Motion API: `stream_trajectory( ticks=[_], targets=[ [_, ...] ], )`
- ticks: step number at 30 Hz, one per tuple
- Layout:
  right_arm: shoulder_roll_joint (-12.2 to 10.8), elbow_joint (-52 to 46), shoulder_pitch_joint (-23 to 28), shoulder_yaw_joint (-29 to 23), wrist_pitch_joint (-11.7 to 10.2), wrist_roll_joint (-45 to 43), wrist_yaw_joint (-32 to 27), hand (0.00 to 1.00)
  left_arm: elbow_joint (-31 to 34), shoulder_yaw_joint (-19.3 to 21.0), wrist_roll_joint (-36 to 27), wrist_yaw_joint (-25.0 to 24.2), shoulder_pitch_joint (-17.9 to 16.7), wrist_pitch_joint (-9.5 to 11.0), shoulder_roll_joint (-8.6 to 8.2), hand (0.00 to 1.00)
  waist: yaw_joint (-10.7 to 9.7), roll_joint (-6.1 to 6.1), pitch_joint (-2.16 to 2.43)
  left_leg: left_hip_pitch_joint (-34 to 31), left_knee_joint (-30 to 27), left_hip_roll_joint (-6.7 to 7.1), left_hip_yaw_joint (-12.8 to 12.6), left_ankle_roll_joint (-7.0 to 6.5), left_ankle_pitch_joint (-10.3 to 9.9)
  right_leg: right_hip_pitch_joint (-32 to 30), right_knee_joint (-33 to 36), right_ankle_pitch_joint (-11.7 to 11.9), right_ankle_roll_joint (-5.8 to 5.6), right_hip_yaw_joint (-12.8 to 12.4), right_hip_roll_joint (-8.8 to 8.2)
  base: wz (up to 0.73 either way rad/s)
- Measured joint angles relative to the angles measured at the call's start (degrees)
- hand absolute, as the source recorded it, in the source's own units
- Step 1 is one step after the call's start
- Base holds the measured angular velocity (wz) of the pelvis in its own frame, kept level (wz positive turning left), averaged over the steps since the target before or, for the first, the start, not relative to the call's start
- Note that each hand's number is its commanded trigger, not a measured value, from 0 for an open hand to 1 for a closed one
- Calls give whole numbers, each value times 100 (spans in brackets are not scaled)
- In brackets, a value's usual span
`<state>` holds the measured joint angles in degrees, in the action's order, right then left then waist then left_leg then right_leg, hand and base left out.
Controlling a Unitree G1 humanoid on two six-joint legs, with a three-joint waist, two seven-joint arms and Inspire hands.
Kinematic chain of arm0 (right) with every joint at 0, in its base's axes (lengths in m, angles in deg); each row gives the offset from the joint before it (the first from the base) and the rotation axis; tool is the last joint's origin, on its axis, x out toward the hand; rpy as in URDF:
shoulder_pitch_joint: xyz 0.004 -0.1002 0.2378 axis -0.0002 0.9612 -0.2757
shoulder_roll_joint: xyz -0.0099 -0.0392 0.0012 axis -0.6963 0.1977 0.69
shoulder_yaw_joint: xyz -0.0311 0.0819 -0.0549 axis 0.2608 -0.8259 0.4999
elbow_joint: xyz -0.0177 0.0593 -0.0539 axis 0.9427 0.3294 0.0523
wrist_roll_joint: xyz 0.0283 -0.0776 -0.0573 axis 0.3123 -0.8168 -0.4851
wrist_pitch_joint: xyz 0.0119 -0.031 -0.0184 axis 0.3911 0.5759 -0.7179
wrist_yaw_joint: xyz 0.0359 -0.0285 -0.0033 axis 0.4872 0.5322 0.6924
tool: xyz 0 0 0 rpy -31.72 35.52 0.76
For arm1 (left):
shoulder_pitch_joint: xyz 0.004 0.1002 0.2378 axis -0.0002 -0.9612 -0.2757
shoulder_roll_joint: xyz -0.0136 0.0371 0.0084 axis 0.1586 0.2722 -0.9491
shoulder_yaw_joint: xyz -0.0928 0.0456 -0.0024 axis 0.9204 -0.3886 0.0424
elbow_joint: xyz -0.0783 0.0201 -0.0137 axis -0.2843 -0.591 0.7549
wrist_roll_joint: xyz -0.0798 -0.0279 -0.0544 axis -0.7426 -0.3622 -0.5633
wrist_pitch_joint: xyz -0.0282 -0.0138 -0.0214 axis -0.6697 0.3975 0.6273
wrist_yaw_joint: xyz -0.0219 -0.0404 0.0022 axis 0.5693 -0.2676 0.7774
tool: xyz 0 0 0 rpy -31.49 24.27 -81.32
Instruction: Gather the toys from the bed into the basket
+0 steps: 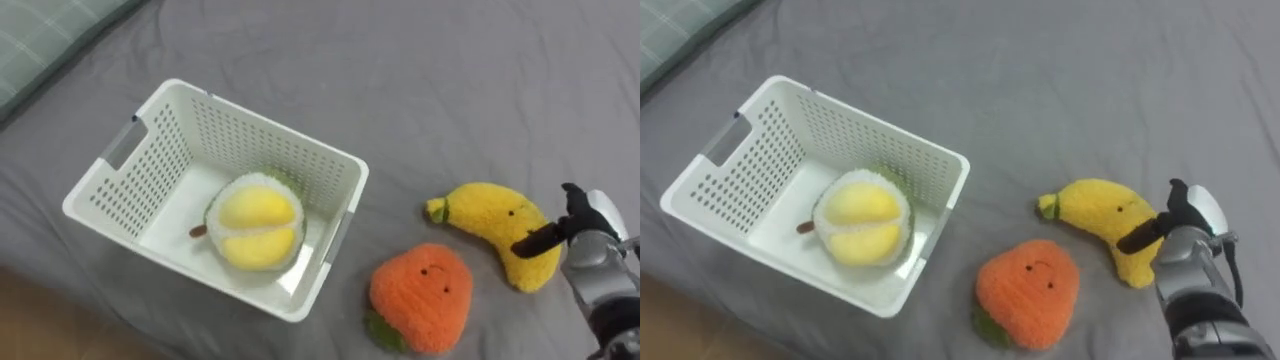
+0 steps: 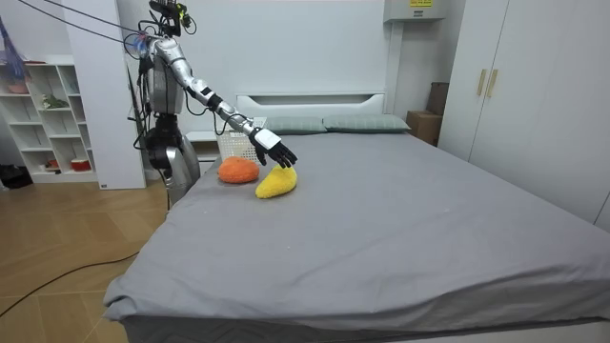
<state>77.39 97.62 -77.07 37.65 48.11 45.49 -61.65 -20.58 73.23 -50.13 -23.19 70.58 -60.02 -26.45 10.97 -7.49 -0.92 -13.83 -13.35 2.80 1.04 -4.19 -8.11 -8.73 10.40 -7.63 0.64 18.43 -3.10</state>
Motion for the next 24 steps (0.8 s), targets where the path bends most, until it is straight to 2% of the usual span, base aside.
stream_trajectory(
  ticks=[4, 7, 8, 9, 10, 11, 12, 14, 21, 24],
  targets=[
    [104, 169, -245, 309, -14, 9, -84, 0, -23, -267, -264, -2, 146, 36, 82, 0, 53, 32, -69, -166, -30, 8, 60, 0, 0, -117, 8, 0, 0, 130, -29, 11],
    [126, 310, -369, 547, -41, 30, -124, 0, -209, -475, -265, -19, 346, 33, 129, 0, 81, 54, -89, -364, -74, 12, 96, 4, 14, -267, 21, 0, 0, 225, -20, 13],
    [127, 332, -370, 592, -48, 30, -129, 7, -241, -505, -262, -26, 375, 34, 131, 0, 107, 57, -94, -382, -76, 12, 98, 4, 14, -286, 22, 0, 0, 227, -19, 5],
    [130, 395, -370, 620, -59, 27, -132, 56, -257, -526, -263, -67, 405, 36, 131, 0, 172, 58, -94, -438, -82, 12, 98, 4, 14, -343, 27, 0, 0, 227, -18, 0],
    [149, 483, -373, 623, -53, 28, -133, 75, -272, -545, -263, -121, 435, 38, 135, 0, 213, 66, -102, -505, -108, 16, 119, 4, 14, -389, 28, 0, 1, 252, -19, 6],
    [161, 505, -373, 623, -51, 29, -133, 100, -273, -566, -261, -132, 438, 40, 140, 0, 223, 69, -101, -547, -122, 20, 137, 4, 14, -422, 33, 0, 1, 272, -22, 13],
    [195, 516, -373, 680, -51, 33, -133, 100, -278, -638, -263, -136, 441, 42, 155, 0, 227, 81, -123, -610, -139, 26, 161, 5, 18, -465, 33, 0, 1, 301, -26, 11],
    [246, 563, -374, 851, -61, 32, -133, 100, -309, -738, -274, -156, 441, 36, 162, 0, 246, 82, -124, -696, -147, 35, 185, 1, 25, -542, 34, -1, 1, 321, -37, 10],
    [380, 747, -501, 898, -70, -49, -202, 100, -353, -958, -374, -256, 463, 80, 180, 0, 238, 85, -137, -891, -154, 81, 251, -21, 52, -700, 41, -5, -4, 431, -91, 5],
    [426, 748, -587, 1063, -72, -87, -201, 100, -356, -1017, -376, -335, 548, 86, 216, 0, 249, 85, -191, -965, -165, 81, 249, -21, 56, -768, 41, -5, -4, 437, -93, 0]
  ],
)
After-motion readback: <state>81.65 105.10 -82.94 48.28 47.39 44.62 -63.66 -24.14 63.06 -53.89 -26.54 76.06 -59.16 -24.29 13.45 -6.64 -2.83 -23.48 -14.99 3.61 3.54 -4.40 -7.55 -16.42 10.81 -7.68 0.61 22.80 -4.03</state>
